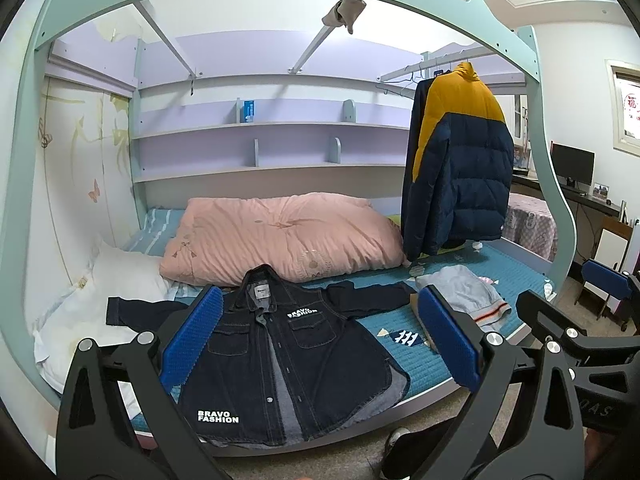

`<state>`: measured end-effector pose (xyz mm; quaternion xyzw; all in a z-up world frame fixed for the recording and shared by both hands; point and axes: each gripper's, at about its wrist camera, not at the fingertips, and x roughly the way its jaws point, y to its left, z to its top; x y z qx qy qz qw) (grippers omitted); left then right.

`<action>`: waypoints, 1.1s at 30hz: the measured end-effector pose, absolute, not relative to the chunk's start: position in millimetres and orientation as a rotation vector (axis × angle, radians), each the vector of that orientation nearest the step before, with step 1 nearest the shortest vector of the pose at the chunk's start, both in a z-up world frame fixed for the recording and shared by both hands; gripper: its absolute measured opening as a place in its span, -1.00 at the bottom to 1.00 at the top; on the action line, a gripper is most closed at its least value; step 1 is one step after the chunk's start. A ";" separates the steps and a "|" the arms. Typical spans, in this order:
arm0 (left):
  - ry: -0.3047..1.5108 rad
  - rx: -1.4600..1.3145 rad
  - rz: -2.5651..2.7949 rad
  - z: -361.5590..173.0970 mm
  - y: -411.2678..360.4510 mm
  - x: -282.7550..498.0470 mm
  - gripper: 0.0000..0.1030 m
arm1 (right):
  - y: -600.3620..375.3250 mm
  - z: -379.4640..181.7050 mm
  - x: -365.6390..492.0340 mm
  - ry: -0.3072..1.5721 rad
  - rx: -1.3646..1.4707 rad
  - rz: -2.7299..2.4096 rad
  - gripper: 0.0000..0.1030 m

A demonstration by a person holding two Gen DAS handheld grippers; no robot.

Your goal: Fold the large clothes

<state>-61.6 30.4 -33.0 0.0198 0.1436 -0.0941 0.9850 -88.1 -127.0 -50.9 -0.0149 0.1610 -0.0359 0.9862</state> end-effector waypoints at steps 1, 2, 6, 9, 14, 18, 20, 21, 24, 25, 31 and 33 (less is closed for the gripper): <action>0.288 0.040 -0.188 -32.7 29.8 -62.1 0.91 | -127.3 -51.1 -88.0 0.323 -0.031 -0.074 0.84; 0.289 0.040 -0.188 -33.9 30.5 -61.3 0.91 | -127.8 -51.2 -87.7 0.323 -0.031 -0.072 0.84; 0.288 0.043 -0.186 -33.0 29.8 -62.5 0.91 | -127.5 -51.1 -88.0 0.325 -0.030 -0.073 0.84; 0.289 0.043 -0.185 -32.6 28.8 -62.8 0.91 | -126.8 -51.1 -88.9 0.325 -0.029 -0.075 0.84; 0.288 0.044 -0.183 -32.3 27.7 -63.6 0.91 | -126.2 -50.6 -89.3 0.325 -0.028 -0.076 0.84; 0.289 0.043 -0.184 -33.1 27.8 -62.6 0.91 | -124.6 -50.6 -90.1 0.327 -0.026 -0.079 0.84; 0.288 0.043 -0.183 -31.8 28.6 -63.9 0.91 | -122.7 -50.1 -90.9 0.328 -0.023 -0.082 0.84; 0.288 0.044 -0.183 -32.2 28.8 -63.5 0.91 | -121.7 -49.7 -91.5 0.328 -0.023 -0.082 0.84; 0.289 0.044 -0.183 -31.4 29.2 -64.0 0.91 | -122.2 -50.1 -91.2 0.328 -0.023 -0.083 0.84; 0.289 0.044 -0.183 -31.2 29.3 -64.2 0.91 | -121.9 -50.0 -91.3 0.328 -0.023 -0.083 0.84; 0.288 0.045 -0.187 -31.2 30.7 -64.0 0.91 | -121.3 -49.6 -91.6 0.327 -0.023 -0.087 0.84; 0.285 0.046 -0.188 -32.1 31.7 -62.9 0.91 | -120.7 -49.8 -92.1 0.329 -0.020 -0.085 0.84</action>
